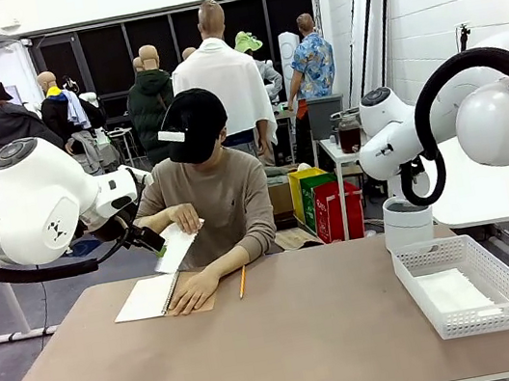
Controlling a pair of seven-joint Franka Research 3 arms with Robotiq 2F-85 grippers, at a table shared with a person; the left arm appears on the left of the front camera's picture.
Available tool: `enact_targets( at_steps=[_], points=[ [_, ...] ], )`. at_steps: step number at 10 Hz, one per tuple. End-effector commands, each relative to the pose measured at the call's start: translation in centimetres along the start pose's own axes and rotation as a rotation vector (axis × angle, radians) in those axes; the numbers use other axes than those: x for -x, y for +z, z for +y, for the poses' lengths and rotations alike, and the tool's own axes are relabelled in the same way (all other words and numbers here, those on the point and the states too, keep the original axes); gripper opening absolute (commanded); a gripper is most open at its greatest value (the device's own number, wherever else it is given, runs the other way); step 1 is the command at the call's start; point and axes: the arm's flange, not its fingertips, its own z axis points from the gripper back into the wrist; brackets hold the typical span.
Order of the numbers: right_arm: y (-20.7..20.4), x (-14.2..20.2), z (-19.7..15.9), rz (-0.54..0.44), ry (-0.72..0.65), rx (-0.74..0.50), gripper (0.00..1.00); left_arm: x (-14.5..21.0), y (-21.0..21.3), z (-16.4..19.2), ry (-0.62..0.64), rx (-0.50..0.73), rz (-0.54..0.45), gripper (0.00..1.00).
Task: Sort the paper based on its condition.
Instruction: If a person hands you a paper, place it in the Organizing basket , and if it's crumpled, put it in the Trash can.
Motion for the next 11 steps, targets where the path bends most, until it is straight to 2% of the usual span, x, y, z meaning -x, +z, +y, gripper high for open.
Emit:
enact_targets(
  at_steps=[1, 4, 5, 9, 11],
  points=[
    [-0.1, 0.0, -0.1, 0.001, -0.001, 0.0, 1.0, 0.1, 0.0, 0.1, 0.001, 0.002, 0.0, 1.0],
    [0.0, 0.0, -0.1, 0.0, -0.001, 0.001, 1.0, 0.1, 0.0, 0.1, 0.001, 0.002, 0.0, 1.0],
    [1.1, 0.0, 0.6, 0.025, 0.034, -0.057, 1.0, 0.1, 0.0, 0.1, 0.001, 0.002, 0.0, 1.0],
    [8.2, 3.1, 3.2, 0.03, 0.19, -0.186, 1.0, 0.1, 0.0, 0.1, 0.001, 0.002, 0.0, 1.0],
    [12.3, 6.4, 4.3, 0.014, 0.344, -0.276, 1.0, 0.1, 0.0, 0.1, 0.001, 0.002, 0.0, 1.0]
  ],
)
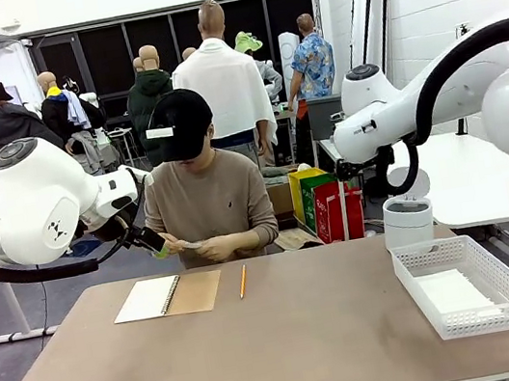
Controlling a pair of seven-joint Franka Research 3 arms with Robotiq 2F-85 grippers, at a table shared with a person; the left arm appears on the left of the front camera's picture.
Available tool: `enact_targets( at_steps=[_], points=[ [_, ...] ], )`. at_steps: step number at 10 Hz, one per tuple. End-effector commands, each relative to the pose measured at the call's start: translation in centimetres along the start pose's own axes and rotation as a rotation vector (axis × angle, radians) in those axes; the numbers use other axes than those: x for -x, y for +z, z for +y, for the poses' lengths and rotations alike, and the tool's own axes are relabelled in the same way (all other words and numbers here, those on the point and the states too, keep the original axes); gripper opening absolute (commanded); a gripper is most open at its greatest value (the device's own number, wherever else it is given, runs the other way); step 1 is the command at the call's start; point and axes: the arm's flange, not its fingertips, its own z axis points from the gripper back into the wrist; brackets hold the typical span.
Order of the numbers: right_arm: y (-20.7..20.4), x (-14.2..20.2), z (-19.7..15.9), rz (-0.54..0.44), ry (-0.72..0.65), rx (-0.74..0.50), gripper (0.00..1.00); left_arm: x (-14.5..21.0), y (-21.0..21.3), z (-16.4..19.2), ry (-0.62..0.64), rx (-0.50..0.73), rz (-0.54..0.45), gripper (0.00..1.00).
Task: Sort the paper based on its condition.
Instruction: If a person hands you a paper, place it in the Organizing basket , and if it's crumpled, put it in the Trash can.
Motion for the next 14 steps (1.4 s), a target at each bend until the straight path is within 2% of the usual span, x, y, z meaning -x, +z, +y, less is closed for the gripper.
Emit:
enact_targets(
  at_steps=[1, 4, 6, 7, 10, 11, 14],
  points=[
    [2.2, 3.9, 0.7, 0.001, 0.157, -0.103, 1.0, 0.1, 0.0, 0.1, 0.001, 0.002, 0.0, 1.0],
    [4.0, 7.9, 2.8, -0.023, 0.315, -0.183, 1.0, 0.1, 0.0, 0.1, 0.001, 0.002, 0.0, 1.0],
    [3.4, 7.5, 3.0, -0.005, 0.362, -0.222, 1.0, 0.1, 0.0, 0.1, 0.001, 0.002, 0.0, 1.0],
    [4.3, 7.5, 4.2, -0.006, 0.314, -0.161, 1.0, 0.1, 0.0, 0.1, 0.001, 0.002, 0.0, 1.0],
    [4.3, 7.5, 4.2, -0.006, 0.314, -0.161, 1.0, 0.1, 0.0, 0.1, 0.001, 0.002, 0.0, 1.0],
    [4.2, 7.6, 4.1, -0.004, 0.333, -0.18, 1.0, 0.1, 0.0, 0.1, 0.001, 0.002, 0.0, 1.0],
    [7.2, 10.9, 4.5, -0.066, 0.297, -0.251, 1.0, 0.1, 0.0, 0.1, 0.001, 0.002, 0.0, 1.0]
  ],
)
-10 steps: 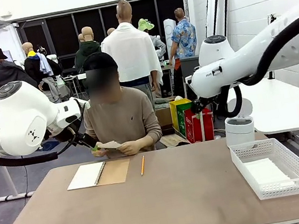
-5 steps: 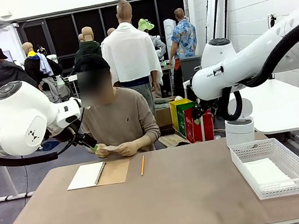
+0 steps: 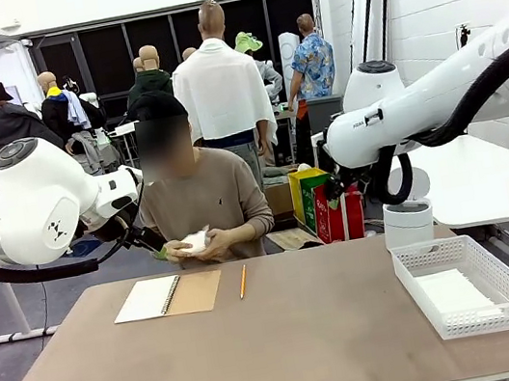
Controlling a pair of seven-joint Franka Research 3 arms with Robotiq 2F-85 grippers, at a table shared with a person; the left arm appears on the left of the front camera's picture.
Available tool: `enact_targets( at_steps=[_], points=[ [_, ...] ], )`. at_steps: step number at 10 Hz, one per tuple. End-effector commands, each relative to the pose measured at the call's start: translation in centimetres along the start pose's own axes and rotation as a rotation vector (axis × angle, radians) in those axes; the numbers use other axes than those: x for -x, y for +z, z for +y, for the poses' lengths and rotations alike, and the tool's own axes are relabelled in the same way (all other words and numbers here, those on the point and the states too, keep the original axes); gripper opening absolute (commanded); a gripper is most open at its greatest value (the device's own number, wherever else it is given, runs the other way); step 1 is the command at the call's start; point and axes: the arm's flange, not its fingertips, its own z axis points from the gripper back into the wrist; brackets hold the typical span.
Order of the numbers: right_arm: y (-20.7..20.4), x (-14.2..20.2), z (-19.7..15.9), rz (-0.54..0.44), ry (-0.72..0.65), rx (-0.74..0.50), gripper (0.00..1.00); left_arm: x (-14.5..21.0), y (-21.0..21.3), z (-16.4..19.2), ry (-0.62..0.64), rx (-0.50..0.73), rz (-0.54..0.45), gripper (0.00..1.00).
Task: Sort the paper based on its condition.
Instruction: If a person hands you a paper, place it in the Organizing basket , and if it's crumpled, put it in the Trash can.
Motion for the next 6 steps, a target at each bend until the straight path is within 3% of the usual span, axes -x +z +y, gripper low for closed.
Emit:
enact_targets(
  at_steps=[1, 6],
  points=[
    [1.6, 2.8, 1.4, -0.066, -0.003, -0.067, 1.0, 0.1, 0.0, 0.1, 0.001, 0.002, 0.0, 1.0],
    [3.1, 5.9, 5.5, -0.121, 0.097, -0.176, 1.0, 0.1, 0.0, 0.1, 0.001, 0.002, 0.0, 1.0]
  ],
)
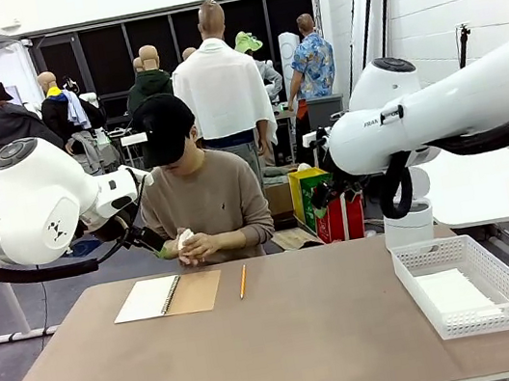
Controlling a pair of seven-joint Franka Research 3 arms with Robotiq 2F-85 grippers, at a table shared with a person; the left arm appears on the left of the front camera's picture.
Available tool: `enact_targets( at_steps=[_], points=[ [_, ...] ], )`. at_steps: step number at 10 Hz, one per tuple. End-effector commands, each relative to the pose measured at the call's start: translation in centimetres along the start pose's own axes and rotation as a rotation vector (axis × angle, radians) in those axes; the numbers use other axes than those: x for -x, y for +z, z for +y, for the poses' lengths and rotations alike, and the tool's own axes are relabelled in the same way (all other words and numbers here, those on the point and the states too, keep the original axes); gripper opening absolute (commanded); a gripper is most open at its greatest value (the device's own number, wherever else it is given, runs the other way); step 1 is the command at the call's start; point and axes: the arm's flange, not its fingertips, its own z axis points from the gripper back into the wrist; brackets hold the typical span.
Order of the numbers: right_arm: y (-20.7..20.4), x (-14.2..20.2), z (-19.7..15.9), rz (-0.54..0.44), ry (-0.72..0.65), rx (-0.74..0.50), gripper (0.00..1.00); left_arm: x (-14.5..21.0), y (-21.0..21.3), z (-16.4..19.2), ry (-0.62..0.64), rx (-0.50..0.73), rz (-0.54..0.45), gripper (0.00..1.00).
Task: Sort the paper based on its condition.
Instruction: If a person hands you a paper, place it in the Organizing basket , and if it's crumpled, put it in the Trash can.
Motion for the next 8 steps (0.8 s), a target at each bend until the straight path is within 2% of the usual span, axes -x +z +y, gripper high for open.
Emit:
enact_targets(
  at_steps=[1, 4, 8],
  points=[
    [-0.3, 1.4, 0.0, -0.021, 0.052, -0.058, 1.0, 0.1, 0.0, 0.1, 0.001, 0.002, 0.0, 1.0],
    [-1.5, 1.3, 0.2, 0.021, 0.057, -0.06, 1.0, 0.1, 0.0, 0.1, 0.001, 0.002, 0.0, 1.0],
    [-0.4, 0.8, 1.0, 0.007, 0.047, -0.031, 1.0, 0.1, 0.0, 0.1, 0.001, 0.002, 0.0, 1.0]
  ],
)
